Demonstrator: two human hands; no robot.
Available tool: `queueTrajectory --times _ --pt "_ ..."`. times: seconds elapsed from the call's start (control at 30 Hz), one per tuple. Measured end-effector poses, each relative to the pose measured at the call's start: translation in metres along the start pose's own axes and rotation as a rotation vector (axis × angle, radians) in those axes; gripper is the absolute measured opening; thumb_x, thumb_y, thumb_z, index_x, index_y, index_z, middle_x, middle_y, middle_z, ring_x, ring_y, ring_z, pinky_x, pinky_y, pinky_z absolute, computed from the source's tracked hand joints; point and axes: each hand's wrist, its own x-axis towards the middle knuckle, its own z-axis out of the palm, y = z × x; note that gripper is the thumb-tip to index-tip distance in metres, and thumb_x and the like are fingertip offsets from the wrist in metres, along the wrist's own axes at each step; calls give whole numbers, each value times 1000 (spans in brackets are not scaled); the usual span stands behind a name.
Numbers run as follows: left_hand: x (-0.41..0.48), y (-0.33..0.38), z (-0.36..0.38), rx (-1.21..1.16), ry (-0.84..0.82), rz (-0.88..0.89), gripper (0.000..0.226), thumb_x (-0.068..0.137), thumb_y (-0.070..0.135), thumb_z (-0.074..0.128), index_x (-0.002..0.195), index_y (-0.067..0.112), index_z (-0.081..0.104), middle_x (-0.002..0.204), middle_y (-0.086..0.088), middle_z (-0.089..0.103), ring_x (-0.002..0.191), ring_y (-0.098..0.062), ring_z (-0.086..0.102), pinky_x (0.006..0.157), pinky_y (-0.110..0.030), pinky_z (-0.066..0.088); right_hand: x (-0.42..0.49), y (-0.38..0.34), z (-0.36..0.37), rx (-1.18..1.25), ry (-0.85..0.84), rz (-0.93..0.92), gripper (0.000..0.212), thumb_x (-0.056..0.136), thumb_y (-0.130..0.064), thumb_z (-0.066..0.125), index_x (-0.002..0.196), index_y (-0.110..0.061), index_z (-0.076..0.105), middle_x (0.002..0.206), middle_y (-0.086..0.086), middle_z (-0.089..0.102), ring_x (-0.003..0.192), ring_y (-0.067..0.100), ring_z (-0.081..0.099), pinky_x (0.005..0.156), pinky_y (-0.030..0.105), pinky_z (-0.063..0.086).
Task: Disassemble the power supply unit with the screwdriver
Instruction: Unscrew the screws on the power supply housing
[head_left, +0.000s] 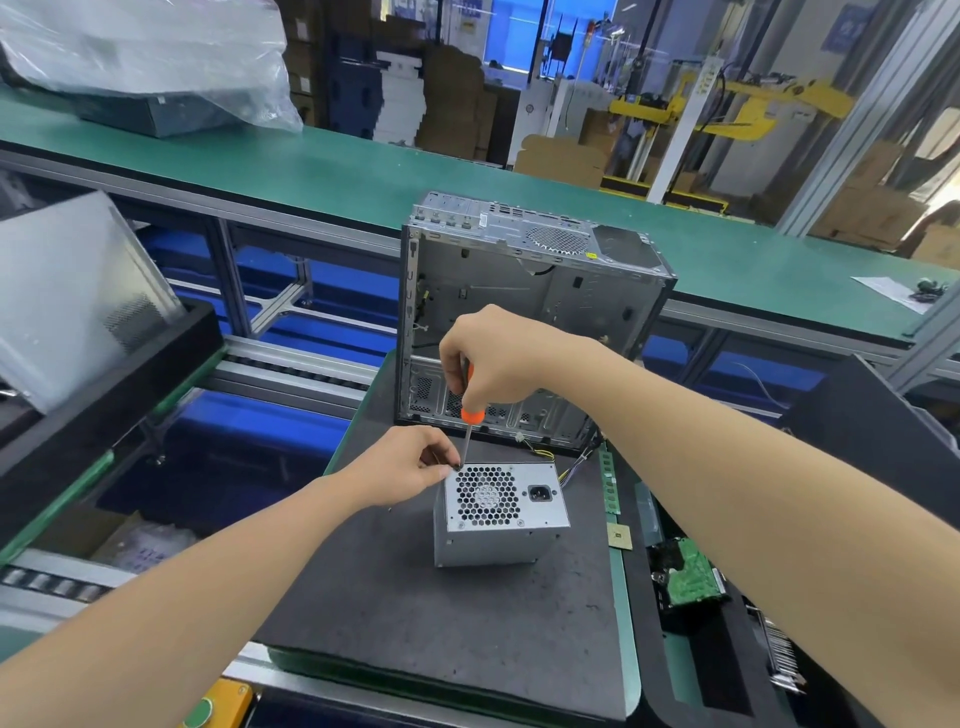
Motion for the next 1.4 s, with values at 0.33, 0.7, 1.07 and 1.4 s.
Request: queueTrajectory --times 0.33,0.7,1.07,1.4 --pt "1 0 0 25 -14 1 15 100 19 70 97 33 68 94 16 69 78 16 60 71 -3 46 3 1 -3 -9 18 -10 10 72 -12 78 81 -16 74 78 0 72 78 18 69 60 31 58" --pt "1 0 0 12 -7 7 14 99 18 70 97 32 68 94 15 70 81 13 62 75 -5 48 4 3 -2 10 20 10 10 76 -12 75 85 -15 75 82 0 73 81 19 69 56 24 47" --pt "0 1 -1 12 -10 11 16 99 21 71 97 35 67 96 15 71 88 -2 67 76 -10 51 3 2 -1 -9 -16 13 12 72 -12 82 81 -15 75 76 -2 71 76 17 69 54 25 48" --pt "-3 7 -6 -137 51 118 22 98 16 73 114 31 77 108 27 75 107 7 68 90 -4 46 4 -4 1 -114 -59 -211 14 78 -16 76 90 -21 71 85 -8 66 85 15 63 69 31 54"
